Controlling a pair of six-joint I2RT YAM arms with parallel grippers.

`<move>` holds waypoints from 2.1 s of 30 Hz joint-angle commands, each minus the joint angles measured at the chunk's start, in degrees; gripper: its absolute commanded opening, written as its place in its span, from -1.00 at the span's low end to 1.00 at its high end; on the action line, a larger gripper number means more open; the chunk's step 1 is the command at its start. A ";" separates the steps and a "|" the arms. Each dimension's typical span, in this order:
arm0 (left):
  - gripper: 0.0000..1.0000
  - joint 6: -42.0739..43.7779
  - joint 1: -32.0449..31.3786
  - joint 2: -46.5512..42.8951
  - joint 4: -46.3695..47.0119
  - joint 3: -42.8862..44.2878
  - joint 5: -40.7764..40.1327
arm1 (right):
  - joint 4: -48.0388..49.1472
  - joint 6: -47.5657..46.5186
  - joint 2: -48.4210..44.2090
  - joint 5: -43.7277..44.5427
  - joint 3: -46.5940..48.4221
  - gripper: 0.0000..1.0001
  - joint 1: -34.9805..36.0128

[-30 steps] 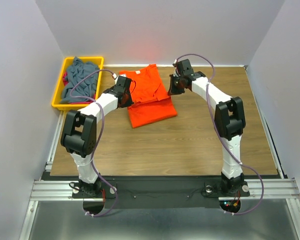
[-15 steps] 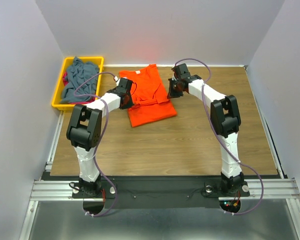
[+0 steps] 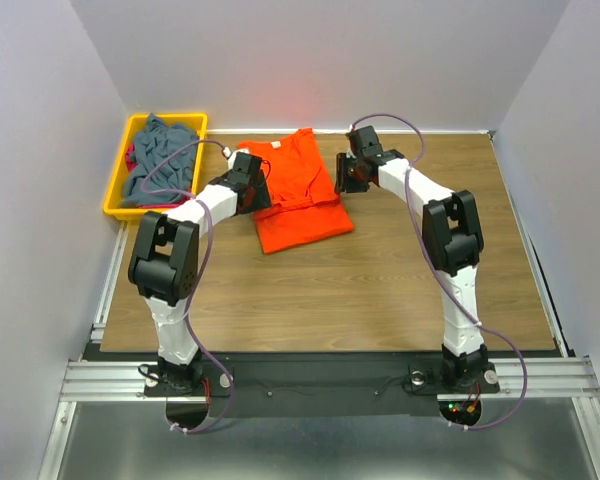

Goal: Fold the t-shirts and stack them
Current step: Fold the tshirt

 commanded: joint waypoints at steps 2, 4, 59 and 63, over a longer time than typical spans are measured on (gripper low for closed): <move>0.75 0.89 0.08 -12.74 0.87 -0.33 -3.30 | 3.02 -2.96 -7.86 2.04 -2.33 -0.10 2.71; 0.85 1.33 -0.27 -15.13 0.87 -1.38 -3.30 | 3.55 -3.58 -9.45 3.89 -4.97 -0.10 5.00; 0.78 4.85 -2.82 -36.33 7.64 -28.55 -5.76 | 11.55 -7.89 -1.89 15.07 4.35 -0.23 11.51; 0.78 4.58 -2.82 -36.41 7.64 -28.37 -6.11 | 11.63 -7.02 -4.01 12.34 -0.49 -0.25 11.51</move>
